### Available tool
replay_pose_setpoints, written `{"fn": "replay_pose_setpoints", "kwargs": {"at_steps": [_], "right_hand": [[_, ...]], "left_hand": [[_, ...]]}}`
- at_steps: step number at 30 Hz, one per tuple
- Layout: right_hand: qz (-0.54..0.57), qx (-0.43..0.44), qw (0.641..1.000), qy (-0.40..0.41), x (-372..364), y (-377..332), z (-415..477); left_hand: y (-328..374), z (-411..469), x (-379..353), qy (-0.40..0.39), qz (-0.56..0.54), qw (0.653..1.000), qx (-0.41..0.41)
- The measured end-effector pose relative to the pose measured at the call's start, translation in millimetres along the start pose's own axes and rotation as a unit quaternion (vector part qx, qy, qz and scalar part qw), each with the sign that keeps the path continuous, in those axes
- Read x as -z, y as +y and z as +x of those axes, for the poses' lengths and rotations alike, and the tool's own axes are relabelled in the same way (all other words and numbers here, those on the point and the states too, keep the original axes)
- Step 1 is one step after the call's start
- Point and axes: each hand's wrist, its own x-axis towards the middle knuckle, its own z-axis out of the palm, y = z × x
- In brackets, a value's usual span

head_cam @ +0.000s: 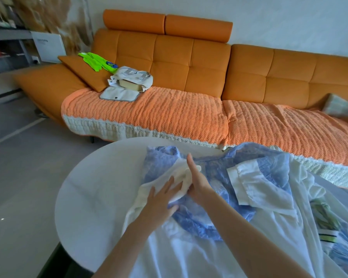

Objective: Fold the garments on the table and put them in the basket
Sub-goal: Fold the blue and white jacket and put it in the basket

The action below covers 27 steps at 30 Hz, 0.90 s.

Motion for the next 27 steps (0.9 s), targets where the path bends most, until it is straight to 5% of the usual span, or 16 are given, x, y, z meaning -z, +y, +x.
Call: {"fn": "replay_pose_setpoints", "kwargs": {"at_steps": [4,8,12,15,17,20,23,27], "right_hand": [[-0.14,0.096,0.972,0.162,11.8,2.1,20.6],[-0.239,0.213,0.932,0.169,16.2,-0.4,24.1],[-0.381,0.231,0.88,0.163,15.7,3.7,33.6],[-0.511,0.301,0.789,0.159,9.7,8.9,42.5],[-0.553,0.307,0.762,0.138,2.6,7.7,46.6],[-0.601,0.229,0.753,0.138,-2.7,1.3,60.2],[-0.612,0.194,0.751,0.155,0.1,-8.7,72.7],[-0.511,0.21,0.822,0.136,7.8,-22.2,81.8]], "left_hand": [[-13.9,-4.7,6.1,0.052,-0.013,0.997,0.064],[-36.2,-5.6,20.1,-0.02,0.05,0.985,0.163],[-38.3,-5.4,20.3,-0.073,0.113,0.977,0.167],[-36.8,-9.5,15.7,0.021,0.049,0.985,0.162],[-33.8,-13.1,12.2,0.127,0.03,0.985,0.111],[-32.5,-16.1,0.7,0.261,0.031,0.965,0.013],[-21.1,-11.3,-2.8,0.248,-0.001,0.968,0.018],[-1.1,9.8,0.2,0.186,-0.022,0.979,0.078]]}}
